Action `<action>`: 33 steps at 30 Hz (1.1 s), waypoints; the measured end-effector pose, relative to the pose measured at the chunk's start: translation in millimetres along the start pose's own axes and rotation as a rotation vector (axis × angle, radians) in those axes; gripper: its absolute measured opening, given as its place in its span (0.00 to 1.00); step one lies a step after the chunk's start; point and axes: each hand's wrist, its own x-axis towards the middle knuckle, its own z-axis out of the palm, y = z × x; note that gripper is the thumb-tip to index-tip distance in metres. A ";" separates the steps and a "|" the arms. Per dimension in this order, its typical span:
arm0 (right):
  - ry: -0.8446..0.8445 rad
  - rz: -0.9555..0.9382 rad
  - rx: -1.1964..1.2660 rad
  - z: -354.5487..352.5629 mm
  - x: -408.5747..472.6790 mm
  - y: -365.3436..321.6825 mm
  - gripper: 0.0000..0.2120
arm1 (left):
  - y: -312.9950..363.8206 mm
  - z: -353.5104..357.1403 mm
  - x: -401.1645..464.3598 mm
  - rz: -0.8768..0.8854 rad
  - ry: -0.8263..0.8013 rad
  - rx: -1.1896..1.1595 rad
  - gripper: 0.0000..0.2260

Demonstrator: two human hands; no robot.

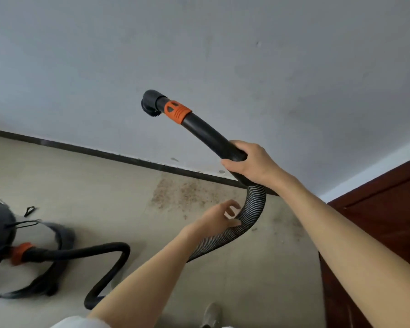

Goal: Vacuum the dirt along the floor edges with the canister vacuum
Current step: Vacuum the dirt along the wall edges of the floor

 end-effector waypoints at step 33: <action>0.083 0.173 0.445 -47.6 -57.2 132.5 0.12 | 170.3 -83.7 24.2 0.190 0.433 -1.150 0.08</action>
